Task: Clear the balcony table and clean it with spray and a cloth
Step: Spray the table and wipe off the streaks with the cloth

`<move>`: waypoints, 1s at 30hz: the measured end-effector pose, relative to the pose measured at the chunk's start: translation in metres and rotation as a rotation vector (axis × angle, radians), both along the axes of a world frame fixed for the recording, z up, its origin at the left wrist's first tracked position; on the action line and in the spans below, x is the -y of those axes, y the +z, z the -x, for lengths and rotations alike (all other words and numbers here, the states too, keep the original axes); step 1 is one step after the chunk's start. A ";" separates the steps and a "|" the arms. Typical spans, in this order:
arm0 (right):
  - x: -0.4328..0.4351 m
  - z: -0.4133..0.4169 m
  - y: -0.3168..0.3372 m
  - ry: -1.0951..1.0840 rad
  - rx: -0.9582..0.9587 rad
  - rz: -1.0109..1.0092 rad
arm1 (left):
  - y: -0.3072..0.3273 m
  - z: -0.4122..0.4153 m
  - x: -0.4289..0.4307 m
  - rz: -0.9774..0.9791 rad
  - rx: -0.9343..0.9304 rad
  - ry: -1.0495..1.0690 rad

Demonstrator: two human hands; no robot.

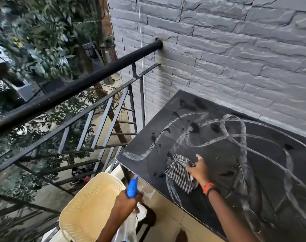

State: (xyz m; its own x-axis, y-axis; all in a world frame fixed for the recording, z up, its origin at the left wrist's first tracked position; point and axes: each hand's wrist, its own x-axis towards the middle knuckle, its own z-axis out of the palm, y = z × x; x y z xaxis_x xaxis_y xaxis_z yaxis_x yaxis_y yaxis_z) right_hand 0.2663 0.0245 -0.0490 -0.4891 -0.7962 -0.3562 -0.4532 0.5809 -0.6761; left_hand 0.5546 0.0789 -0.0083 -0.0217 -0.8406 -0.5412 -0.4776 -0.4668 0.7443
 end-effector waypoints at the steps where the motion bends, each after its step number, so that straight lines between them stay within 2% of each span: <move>1: -0.003 -0.005 -0.002 0.039 -0.258 0.044 | 0.002 -0.004 0.004 0.013 -0.011 0.018; 3: -0.012 -0.019 -0.013 0.196 -0.414 0.148 | 0.004 -0.013 0.011 0.024 -0.049 0.049; 6: -0.029 -0.038 -0.048 0.407 -0.571 0.041 | 0.004 -0.024 0.018 0.014 -0.072 0.073; 8: -0.027 -0.047 -0.063 0.430 -0.608 -0.060 | 0.000 -0.029 0.025 0.011 -0.091 0.100; 11: -0.012 -0.066 -0.055 0.399 -0.650 -0.093 | 0.003 -0.031 0.030 0.028 -0.107 0.122; 13: 0.003 -0.083 -0.056 0.471 -0.689 -0.079 | 0.004 -0.032 0.035 0.030 -0.107 0.140; 18: -0.001 -0.110 -0.052 0.738 -0.668 -0.002 | 0.013 -0.027 0.053 0.040 -0.148 0.181; 22: -0.031 -0.084 -0.061 0.839 -0.714 0.050 | 0.022 -0.019 0.069 0.058 -0.172 0.193; 26: -0.039 -0.046 -0.067 0.859 -0.757 0.047 | 0.027 -0.013 0.082 0.078 -0.193 0.214; 30: 0.004 -0.056 -0.059 0.774 -0.679 -0.024 | 0.027 -0.014 0.093 0.083 -0.217 0.246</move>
